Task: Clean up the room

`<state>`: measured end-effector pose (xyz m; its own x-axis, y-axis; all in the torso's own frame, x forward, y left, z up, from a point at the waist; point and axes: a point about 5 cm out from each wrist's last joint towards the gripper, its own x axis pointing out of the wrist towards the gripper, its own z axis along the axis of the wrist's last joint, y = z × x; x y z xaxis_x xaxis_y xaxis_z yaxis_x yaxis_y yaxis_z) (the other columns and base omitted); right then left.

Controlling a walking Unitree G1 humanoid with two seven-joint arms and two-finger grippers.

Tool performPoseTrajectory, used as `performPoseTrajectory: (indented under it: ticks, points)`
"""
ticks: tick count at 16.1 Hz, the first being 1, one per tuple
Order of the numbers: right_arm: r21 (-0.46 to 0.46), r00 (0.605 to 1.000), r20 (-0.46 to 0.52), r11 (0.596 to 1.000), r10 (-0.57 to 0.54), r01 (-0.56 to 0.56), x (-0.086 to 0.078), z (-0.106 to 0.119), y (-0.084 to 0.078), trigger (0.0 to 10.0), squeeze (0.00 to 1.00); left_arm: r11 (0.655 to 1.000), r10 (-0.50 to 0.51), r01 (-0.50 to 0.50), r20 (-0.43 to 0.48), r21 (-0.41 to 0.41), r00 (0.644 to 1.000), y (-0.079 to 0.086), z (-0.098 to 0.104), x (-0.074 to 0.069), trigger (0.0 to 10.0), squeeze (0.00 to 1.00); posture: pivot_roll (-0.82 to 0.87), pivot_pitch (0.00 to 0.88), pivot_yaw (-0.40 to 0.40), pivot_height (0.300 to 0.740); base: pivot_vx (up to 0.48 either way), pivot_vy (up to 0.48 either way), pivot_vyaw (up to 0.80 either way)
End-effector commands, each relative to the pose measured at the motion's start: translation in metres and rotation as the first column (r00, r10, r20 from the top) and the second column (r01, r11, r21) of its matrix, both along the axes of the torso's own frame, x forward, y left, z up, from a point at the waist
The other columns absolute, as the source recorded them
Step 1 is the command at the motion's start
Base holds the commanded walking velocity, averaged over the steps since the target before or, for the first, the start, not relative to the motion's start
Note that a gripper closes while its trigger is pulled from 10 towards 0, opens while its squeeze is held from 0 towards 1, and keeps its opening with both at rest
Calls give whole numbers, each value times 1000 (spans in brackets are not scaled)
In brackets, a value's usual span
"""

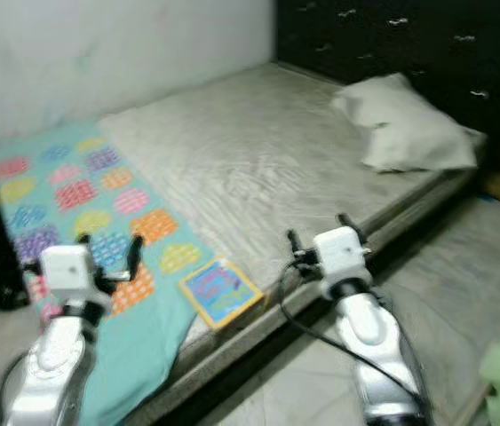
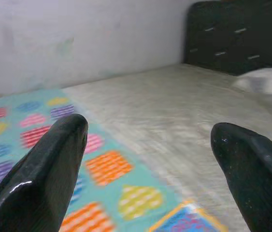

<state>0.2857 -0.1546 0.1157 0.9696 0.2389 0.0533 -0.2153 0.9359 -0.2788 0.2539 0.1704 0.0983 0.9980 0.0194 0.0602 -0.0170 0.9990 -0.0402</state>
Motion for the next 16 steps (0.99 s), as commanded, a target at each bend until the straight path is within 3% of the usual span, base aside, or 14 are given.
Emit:
performPoseTrajectory:
  ticks: [1, 16]
  points:
    - [-12, 1000, -5, 1000, -4, 4, -1, -1, -4, 10000, 0, 1000, -8, 8, 15, 4, 1000, -1, 3, 2, 10000, 0, -202, 0, 52, 740, 0, 0, 800]
    - [0, 1000, -3, 1000, -6, 6, -2, -2, -1, 10000, 0, 1000, -24, 24, 10, 11, 1000, -1, 3, 3, 10000, 0, -203, 0, 69, 740, 0, 0, 800]
